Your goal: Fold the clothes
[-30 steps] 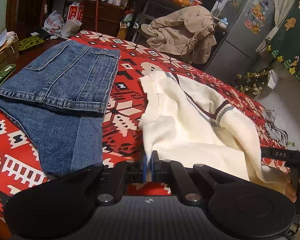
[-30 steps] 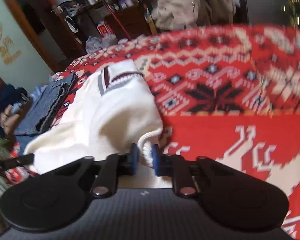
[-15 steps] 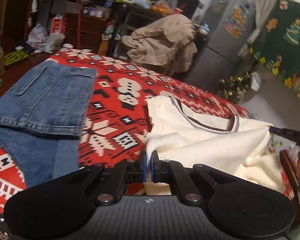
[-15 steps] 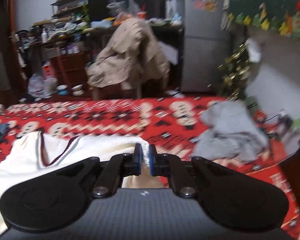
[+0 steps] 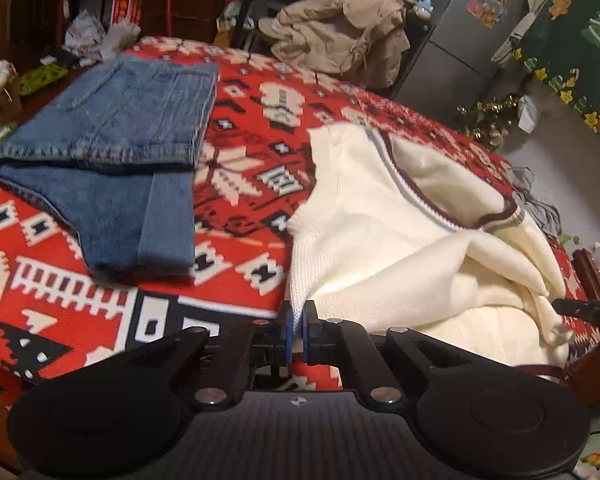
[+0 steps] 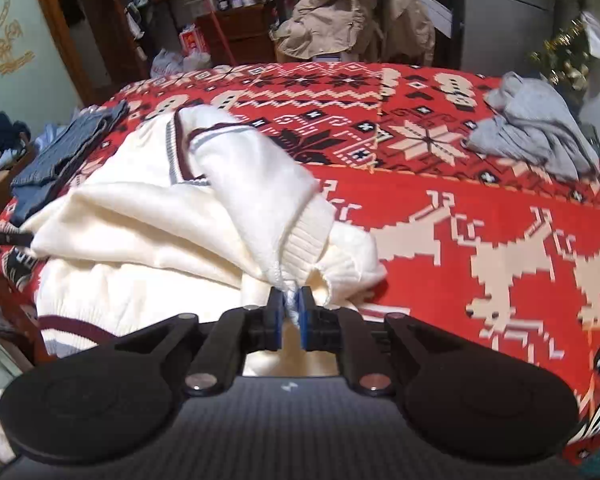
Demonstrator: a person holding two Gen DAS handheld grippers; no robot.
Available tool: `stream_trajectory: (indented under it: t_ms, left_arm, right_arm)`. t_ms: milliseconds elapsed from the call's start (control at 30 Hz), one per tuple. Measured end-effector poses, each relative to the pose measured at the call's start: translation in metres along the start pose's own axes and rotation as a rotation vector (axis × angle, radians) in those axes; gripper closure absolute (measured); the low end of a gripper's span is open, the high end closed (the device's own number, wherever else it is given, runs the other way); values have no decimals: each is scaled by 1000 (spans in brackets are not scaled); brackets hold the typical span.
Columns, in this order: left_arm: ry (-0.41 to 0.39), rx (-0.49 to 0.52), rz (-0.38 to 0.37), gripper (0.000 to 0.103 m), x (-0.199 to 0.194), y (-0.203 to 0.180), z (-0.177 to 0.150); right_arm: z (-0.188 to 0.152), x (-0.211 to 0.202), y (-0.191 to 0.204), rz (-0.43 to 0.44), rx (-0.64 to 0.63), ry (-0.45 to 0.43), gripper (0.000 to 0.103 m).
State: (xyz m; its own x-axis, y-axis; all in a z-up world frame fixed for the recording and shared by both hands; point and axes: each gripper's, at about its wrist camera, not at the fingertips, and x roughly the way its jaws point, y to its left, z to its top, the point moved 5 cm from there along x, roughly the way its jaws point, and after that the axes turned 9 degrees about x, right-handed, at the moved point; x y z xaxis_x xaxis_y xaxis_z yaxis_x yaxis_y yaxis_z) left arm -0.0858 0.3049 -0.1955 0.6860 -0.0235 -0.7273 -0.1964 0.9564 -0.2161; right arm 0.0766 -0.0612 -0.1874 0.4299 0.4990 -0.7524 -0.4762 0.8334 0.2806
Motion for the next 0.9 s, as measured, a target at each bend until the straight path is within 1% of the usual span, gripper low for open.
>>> stream_trajectory:
  t_ms: [100, 167, 233, 300, 367, 400, 433, 500, 567, 633, 700, 767, 800, 900]
  left_arm:
    - [-48, -2, -7, 88, -9, 0, 13]
    - [-73, 0, -9, 79, -13, 1, 24]
    - [-88, 12, -1, 77, -14, 2, 33]
    - [-96, 26, 7, 75, -14, 2, 42]
    - [-104, 37, 10, 74, -12, 2, 49]
    - [-104, 43, 13, 74, -10, 2, 52]
    - [-102, 48, 15, 73, -8, 2, 55]
    - [-97, 55, 19, 73, -3, 2, 59]
    - [-94, 59, 15, 73, 3, 1, 63]
    - [-90, 67, 11, 72, 10, -1, 66]
    - [-91, 73, 7, 70, 16, -4, 70]
    - [-98, 73, -11, 69, 20, -8, 74]
    - [-101, 74, -21, 68, 22, -11, 75]
    - [-100, 77, -40, 68, 27, -17, 76]
  right_arm:
    - [15, -9, -11, 36, 105, -49, 80]
    - [27, -14, -17, 42, 141, -86, 78]
    - [40, -15, -24, 34, 163, -120, 72]
    - [56, -9, -34, 27, 196, -144, 70]
    - [72, -1, -44, 41, 231, -161, 69]
    - [77, 3, -46, 48, 246, -168, 63]
    - [83, 9, -50, 49, 262, -173, 61]
    - [96, 29, -62, 39, 310, -162, 61]
    - [106, 48, -72, 55, 353, -143, 60]
    - [109, 67, -73, 70, 362, -106, 54]
    - [109, 86, -68, 74, 345, -68, 54]
    - [105, 102, -58, 58, 314, -23, 54]
    - [103, 104, -51, 55, 289, -23, 55]
    - [95, 104, -24, 48, 197, -28, 82]
